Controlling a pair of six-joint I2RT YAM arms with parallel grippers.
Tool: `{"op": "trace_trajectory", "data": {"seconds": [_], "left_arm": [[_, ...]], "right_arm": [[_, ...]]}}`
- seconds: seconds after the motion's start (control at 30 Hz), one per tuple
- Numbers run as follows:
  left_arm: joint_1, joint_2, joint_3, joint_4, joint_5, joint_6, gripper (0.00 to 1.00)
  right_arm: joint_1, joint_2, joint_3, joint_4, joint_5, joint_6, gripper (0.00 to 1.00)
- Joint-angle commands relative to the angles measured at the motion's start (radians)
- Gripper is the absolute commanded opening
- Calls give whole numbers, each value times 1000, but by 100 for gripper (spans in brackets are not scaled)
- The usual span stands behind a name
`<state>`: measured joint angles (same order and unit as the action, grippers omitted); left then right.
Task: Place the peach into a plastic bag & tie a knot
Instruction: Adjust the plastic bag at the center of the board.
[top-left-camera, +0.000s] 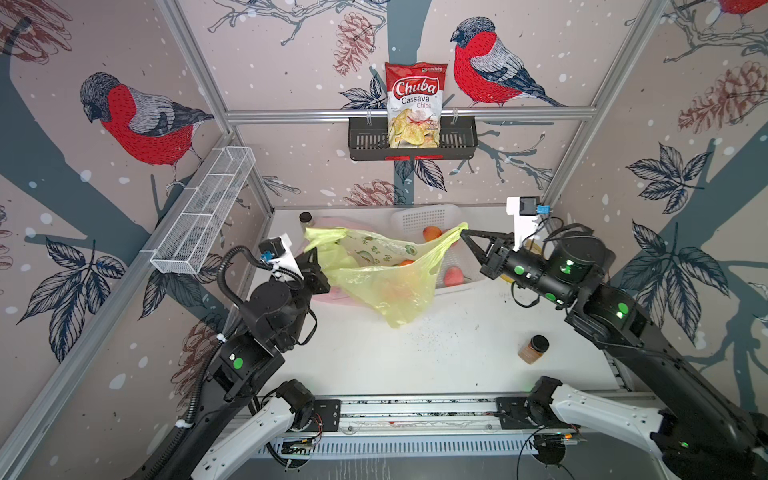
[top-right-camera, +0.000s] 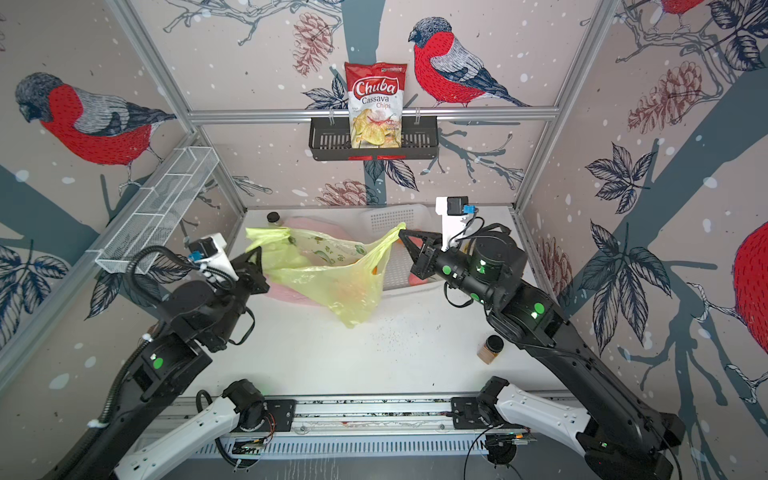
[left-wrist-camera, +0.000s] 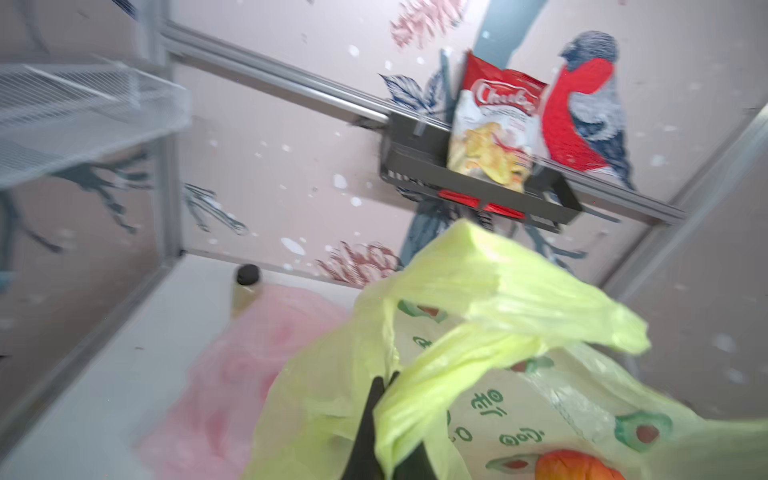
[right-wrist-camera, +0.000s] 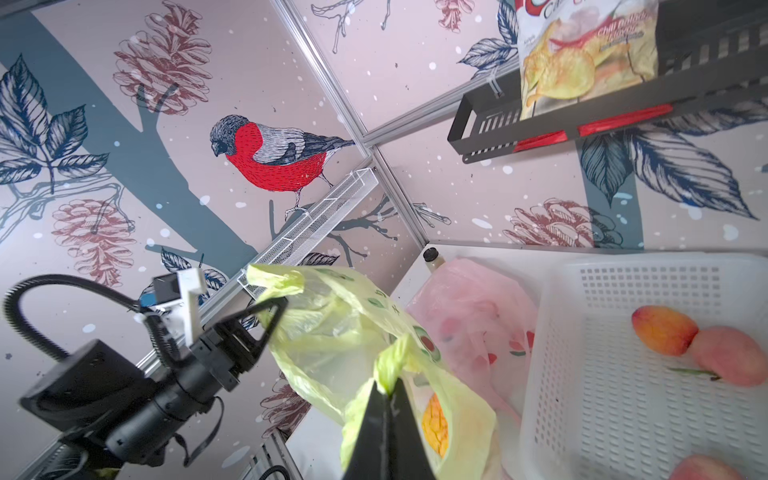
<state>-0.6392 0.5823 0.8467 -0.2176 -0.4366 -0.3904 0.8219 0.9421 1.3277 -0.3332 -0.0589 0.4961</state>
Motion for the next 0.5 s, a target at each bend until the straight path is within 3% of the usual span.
{"op": "trace_trajectory", "data": {"seconds": [0.0, 0.17, 0.37, 0.4, 0.43, 0.47], "left_arm": [[1, -68, -148, 290, 204, -154, 0], [-22, -120, -455, 601, 332, -276, 0], [-141, -89, -590, 760, 272, -272, 0], [-142, -87, -594, 763, 273, -271, 0], [-143, -85, -600, 774, 272, -271, 0], [-143, -82, -607, 781, 274, -271, 0]], "right_arm": [[-7, -6, 42, -83, 70, -53, 0], [-39, -11, -60, -72, 92, -69, 0], [-110, -55, -363, -27, 105, -14, 3], [-125, -60, -372, -39, 110, -14, 20], [-138, -66, -365, -61, 132, -14, 43], [-146, -75, -345, -81, 159, -19, 57]]}}
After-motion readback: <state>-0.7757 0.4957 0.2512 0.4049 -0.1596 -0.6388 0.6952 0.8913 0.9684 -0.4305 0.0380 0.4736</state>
